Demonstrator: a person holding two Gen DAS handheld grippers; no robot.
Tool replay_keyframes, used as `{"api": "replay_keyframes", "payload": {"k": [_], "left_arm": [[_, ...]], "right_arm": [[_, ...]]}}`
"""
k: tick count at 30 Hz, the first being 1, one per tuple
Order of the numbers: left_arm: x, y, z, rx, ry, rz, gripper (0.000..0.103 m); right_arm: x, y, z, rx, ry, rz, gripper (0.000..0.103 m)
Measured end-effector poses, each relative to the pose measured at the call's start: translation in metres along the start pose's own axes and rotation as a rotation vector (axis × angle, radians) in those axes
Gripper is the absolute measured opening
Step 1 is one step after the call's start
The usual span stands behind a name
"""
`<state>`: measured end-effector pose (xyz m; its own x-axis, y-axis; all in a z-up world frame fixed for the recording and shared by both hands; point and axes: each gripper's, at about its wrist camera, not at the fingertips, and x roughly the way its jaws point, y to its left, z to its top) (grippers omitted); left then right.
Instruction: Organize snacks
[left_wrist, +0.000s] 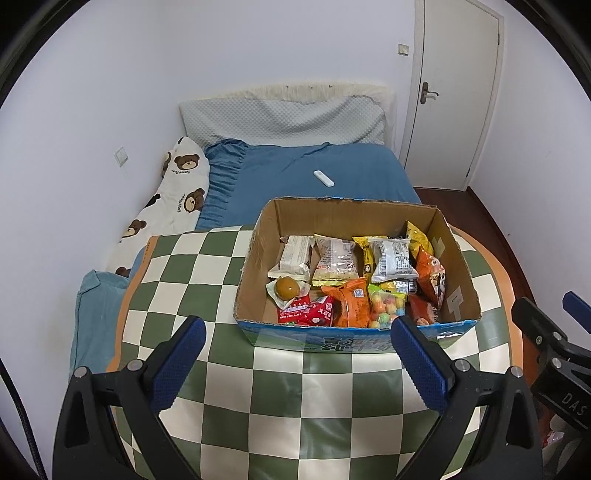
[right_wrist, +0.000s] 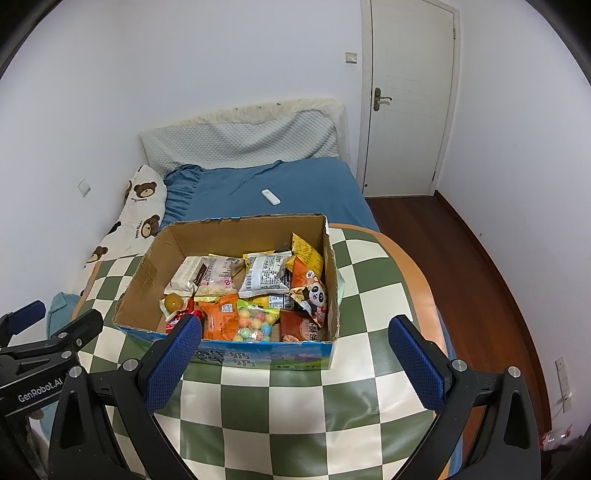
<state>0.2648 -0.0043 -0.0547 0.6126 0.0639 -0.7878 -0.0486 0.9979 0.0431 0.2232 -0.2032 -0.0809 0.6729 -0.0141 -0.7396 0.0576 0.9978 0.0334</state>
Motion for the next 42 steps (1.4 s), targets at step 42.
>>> {"api": "replay_keyframes", "payload": {"k": [42], "left_arm": [[-0.011,-0.002,0.002,-0.011,-0.006,-0.007,0.103]], "right_arm": [[-0.014,0.0,-0.004,0.001,-0.008,0.01,0.103]]}}
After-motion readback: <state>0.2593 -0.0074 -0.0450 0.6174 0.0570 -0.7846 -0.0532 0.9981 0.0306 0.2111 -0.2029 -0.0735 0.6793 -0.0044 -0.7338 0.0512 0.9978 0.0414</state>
